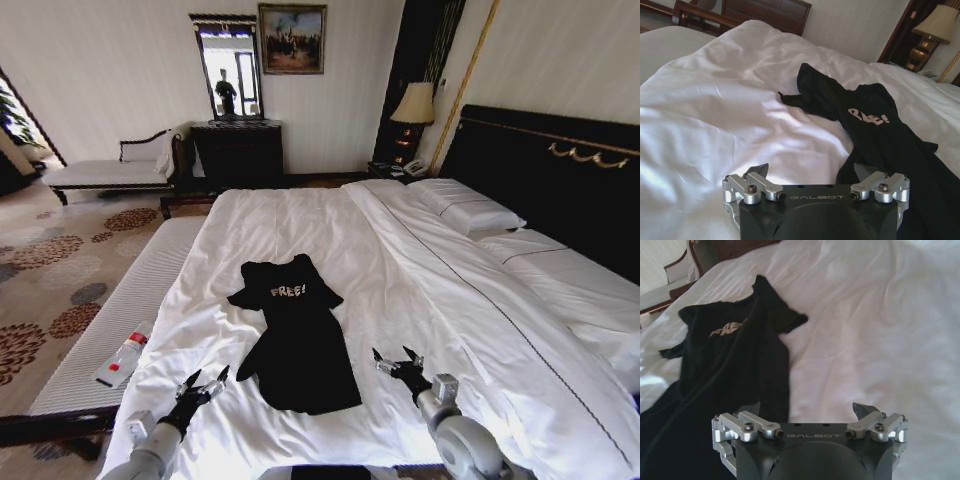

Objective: Fold the clothes on the bed.

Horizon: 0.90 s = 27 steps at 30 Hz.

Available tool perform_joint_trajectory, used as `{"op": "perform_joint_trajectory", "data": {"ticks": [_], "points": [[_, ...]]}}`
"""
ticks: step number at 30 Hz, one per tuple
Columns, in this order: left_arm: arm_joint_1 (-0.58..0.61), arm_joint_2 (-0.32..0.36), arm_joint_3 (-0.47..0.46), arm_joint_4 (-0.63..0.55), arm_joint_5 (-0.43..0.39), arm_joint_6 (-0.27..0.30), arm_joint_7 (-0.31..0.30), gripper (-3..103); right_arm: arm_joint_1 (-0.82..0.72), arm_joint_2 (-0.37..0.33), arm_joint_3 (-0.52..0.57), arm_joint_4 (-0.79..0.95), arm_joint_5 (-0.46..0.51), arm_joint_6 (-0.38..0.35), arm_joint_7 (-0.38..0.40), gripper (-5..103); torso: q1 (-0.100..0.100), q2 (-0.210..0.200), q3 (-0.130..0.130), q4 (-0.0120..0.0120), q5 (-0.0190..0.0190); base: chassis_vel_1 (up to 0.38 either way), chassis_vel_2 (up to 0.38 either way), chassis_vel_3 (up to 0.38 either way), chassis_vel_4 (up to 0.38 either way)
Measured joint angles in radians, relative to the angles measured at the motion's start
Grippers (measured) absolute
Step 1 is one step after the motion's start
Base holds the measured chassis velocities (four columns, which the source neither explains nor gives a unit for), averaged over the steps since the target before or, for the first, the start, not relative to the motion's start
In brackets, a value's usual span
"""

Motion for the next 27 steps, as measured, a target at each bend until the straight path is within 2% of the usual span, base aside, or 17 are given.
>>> {"op": "perform_joint_trajectory", "data": {"ticks": [3, 4, 7, 14, 17, 20, 27], "points": [[0.013, -0.068, -0.012, 0.003, -0.009, -0.001, 0.009, 98, 0.017, 0.094, 0.043, -0.005, 0.242, -0.219, -0.02, 100, 0.0, 0.0, 0.0, 0.0008, -0.0001, 0.0, 0.0, 0.0, 0.0], [0.017, -0.079, -0.012, 0.002, -0.008, -0.001, 0.01, 98, 0.025, 0.109, 0.05, -0.018, 0.284, -0.248, -0.021, 100, 0.0, 0.0, 0.0, 0.0011, 0.0001, 0.0, 0.0, 0.0, 0.0], [0.029, -0.091, -0.006, -0.004, -0.006, -0.001, 0.011, 98, 0.036, 0.131, 0.062, -0.056, 0.338, -0.275, -0.033, 100, 0.0, 0.0, 0.0, 0.0006, 0.0003, 0.0, 0.0, 0.0, 0.0], [0.021, -0.086, 0.004, -0.009, -0.024, 0.003, 0.005, 98, 0.042, 0.153, 0.06, -0.092, 0.339, -0.281, -0.04, 100, 0.0, 0.0, 0.0, 0.0004, 0.0, 0.0, 0.0, 0.0, 0.0], [0.021, -0.089, 0.041, -0.015, -0.026, 0.001, 0.0, 98, 0.04, 0.171, 0.052, -0.133, 0.256, -0.279, -0.054, 100, 0.0, 0.0, 0.0, 0.0005, 0.0, 0.0, 0.0, 0.0, 0.0], [0.027, -0.091, 0.072, -0.025, -0.026, -0.004, -0.003, 98, 0.042, 0.188, 0.065, -0.158, 0.219, -0.276, -0.064, 100, 0.0, 0.0, 0.0, 0.0005, 0.0001, 0.0, 0.0, 0.0, 0.0], [0.026, -0.077, 0.094, -0.028, -0.032, -0.007, -0.008, 98, 0.041, 0.215, 0.051, -0.162, 0.202, -0.272, -0.067, 100, 0.0, 0.0, 0.0, 0.0004, 0.0001, 0.0, 0.0, 0.0, 0.0]]}}
